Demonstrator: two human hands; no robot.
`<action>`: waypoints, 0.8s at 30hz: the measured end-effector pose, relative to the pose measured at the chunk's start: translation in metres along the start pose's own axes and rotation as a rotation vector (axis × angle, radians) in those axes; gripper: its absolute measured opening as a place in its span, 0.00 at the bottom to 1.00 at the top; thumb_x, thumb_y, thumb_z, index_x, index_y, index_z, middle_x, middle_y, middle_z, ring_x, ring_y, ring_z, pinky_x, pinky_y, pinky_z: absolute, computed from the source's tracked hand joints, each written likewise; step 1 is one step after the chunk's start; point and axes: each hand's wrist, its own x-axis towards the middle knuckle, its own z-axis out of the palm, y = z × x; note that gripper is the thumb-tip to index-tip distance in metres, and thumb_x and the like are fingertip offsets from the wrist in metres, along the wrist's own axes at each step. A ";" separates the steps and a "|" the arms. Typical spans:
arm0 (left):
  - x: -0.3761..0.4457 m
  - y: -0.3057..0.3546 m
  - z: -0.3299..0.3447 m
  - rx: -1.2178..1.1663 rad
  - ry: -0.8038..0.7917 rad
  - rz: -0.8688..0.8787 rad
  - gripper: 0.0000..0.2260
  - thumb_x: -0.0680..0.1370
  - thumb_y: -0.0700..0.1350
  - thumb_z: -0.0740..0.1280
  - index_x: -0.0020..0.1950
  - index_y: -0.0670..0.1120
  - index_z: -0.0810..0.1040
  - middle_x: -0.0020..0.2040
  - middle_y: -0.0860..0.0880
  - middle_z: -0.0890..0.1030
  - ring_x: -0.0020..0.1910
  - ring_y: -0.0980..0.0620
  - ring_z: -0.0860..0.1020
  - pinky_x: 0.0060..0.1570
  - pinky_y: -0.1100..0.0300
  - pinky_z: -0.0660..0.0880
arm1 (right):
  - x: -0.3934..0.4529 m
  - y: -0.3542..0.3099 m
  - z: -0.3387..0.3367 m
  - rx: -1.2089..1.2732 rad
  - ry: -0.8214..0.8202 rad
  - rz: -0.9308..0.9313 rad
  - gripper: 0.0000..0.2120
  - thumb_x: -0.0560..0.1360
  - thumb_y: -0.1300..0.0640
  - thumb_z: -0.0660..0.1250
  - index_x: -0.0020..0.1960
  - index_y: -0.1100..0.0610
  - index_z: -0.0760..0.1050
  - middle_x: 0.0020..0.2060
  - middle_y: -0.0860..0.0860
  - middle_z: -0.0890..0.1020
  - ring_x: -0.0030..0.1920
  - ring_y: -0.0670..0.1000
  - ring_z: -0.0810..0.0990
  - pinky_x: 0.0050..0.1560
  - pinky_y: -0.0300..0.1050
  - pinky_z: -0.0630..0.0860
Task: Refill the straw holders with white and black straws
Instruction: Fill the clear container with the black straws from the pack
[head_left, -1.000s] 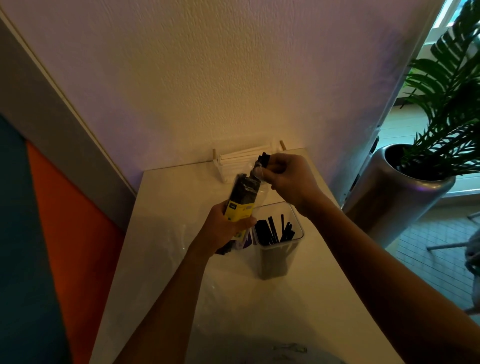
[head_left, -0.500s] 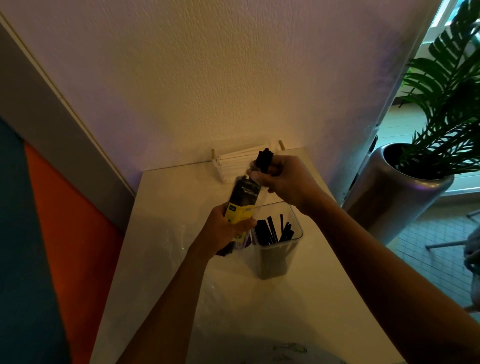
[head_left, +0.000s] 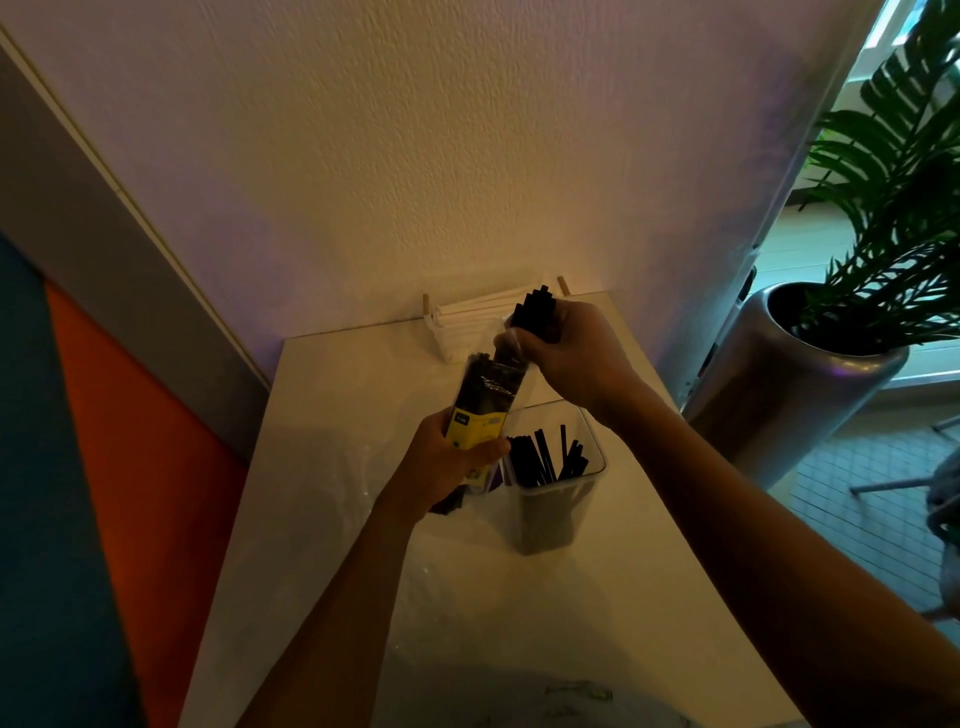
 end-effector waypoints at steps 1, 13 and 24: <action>0.000 -0.001 0.000 0.001 0.006 0.000 0.14 0.70 0.40 0.76 0.51 0.52 0.79 0.43 0.55 0.84 0.40 0.59 0.83 0.36 0.68 0.77 | 0.000 -0.001 0.000 0.009 -0.002 0.002 0.05 0.77 0.57 0.70 0.52 0.56 0.81 0.45 0.47 0.85 0.48 0.43 0.83 0.52 0.39 0.77; 0.000 -0.017 -0.005 -0.005 0.035 0.005 0.17 0.69 0.40 0.77 0.56 0.48 0.79 0.48 0.48 0.84 0.48 0.48 0.83 0.49 0.51 0.81 | 0.004 -0.014 -0.006 0.098 0.057 -0.002 0.10 0.76 0.57 0.71 0.56 0.59 0.80 0.48 0.52 0.85 0.50 0.46 0.84 0.52 0.40 0.80; -0.006 -0.016 -0.004 -0.009 0.033 0.030 0.15 0.70 0.37 0.76 0.51 0.52 0.79 0.44 0.55 0.84 0.42 0.58 0.83 0.40 0.65 0.79 | 0.007 -0.021 -0.015 0.044 0.077 -0.038 0.10 0.76 0.56 0.71 0.54 0.60 0.80 0.47 0.53 0.85 0.48 0.48 0.85 0.51 0.51 0.83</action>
